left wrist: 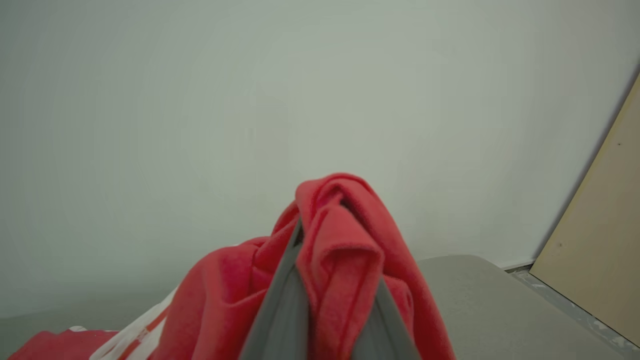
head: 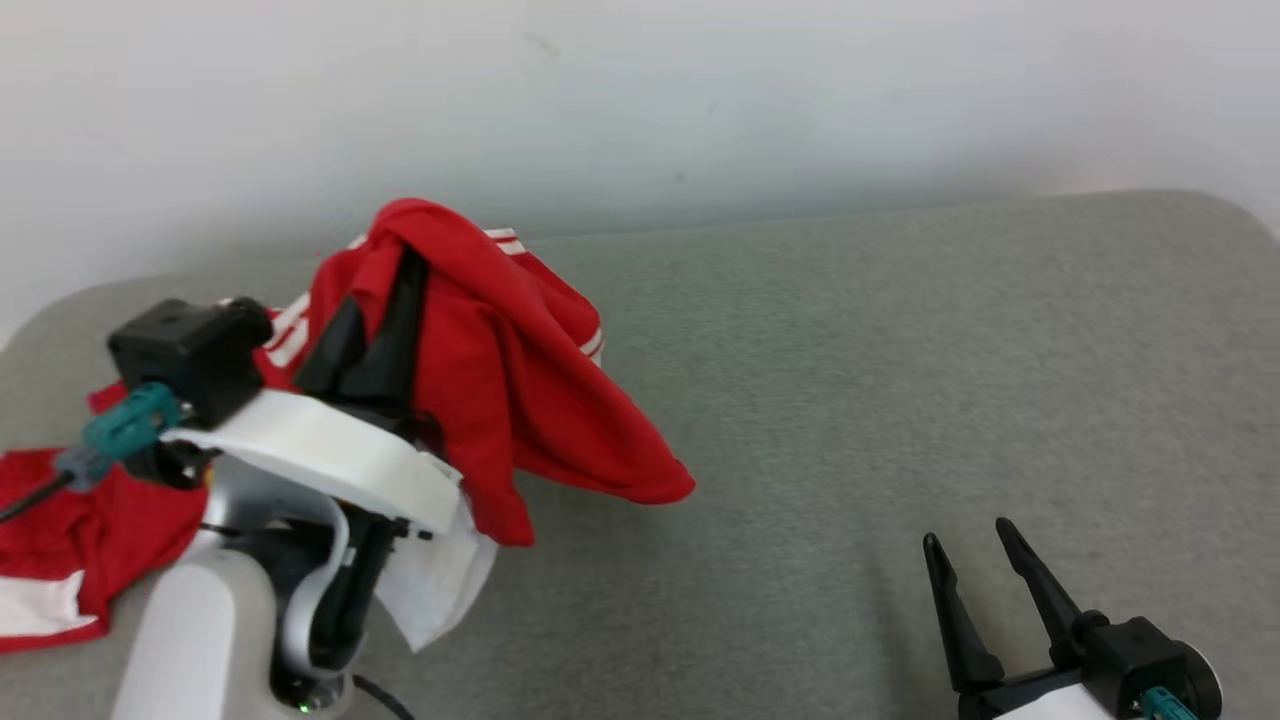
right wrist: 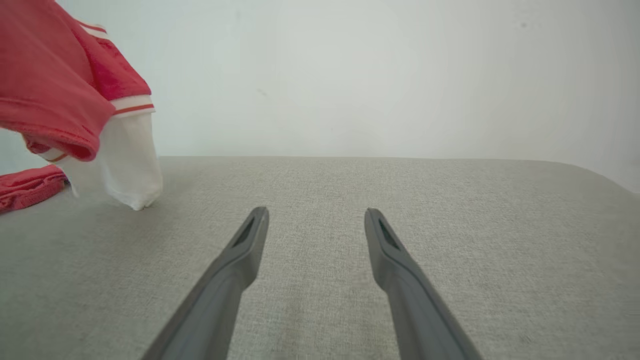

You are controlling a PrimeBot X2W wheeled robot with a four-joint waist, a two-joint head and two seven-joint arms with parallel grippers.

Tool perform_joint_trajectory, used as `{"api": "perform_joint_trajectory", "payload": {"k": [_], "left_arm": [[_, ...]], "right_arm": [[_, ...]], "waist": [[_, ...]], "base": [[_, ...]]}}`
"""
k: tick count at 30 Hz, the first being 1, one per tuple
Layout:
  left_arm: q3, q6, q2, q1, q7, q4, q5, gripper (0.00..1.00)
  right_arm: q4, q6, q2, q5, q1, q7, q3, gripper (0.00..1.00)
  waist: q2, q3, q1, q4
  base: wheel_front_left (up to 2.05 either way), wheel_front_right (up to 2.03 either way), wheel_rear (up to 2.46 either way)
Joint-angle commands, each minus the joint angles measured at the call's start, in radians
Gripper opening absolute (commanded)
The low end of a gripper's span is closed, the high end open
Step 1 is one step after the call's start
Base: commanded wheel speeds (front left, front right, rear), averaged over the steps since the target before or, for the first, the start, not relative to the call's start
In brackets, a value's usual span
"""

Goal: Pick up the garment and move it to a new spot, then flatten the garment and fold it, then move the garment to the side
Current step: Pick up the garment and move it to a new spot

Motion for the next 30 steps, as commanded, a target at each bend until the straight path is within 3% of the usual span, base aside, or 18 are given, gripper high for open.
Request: {"api": "perform_joint_trajectory", "payload": {"k": [1, 17, 28, 30], "left_arm": [[-0.008, -0.002, -0.004, 0.006, 0.001, 0.008, 0.004, 0.0], [-0.199, -0.032, -0.062, -0.097, -0.061, 0.298, 0.041, 0.0], [-0.361, -0.044, -0.08, -0.097, -0.221, 0.616, 0.041, 0.0], [-0.406, -0.05, -0.081, -0.107, -0.248, 0.667, 0.047, 0.1]], "right_arm": [[-0.007, -0.002, 0.002, 0.004, -0.014, 0.001, 0.001, 1.0], [-0.027, -0.002, 0.008, 0.017, -0.042, 0.001, 0.0, 1.0], [-0.027, -0.002, 0.008, 0.024, -0.037, 0.001, -0.009, 1.0], [-0.025, -0.002, 0.008, 0.028, -0.043, 0.001, -0.001, 1.0]], "waist": [[-0.0001, 0.019, 0.0, -0.063], [-0.0001, 0.081, 0.0, -0.294], [-0.0001, 0.106, 0.0, -0.309], [-0.0001, 0.107, 0.0, -0.305]], "base": [[0.0, 0.0, 0.0], [0.0, 0.0, 0.0], [0.0, 0.0, 0.0], [0.0, 0.0, 0.0]]}}
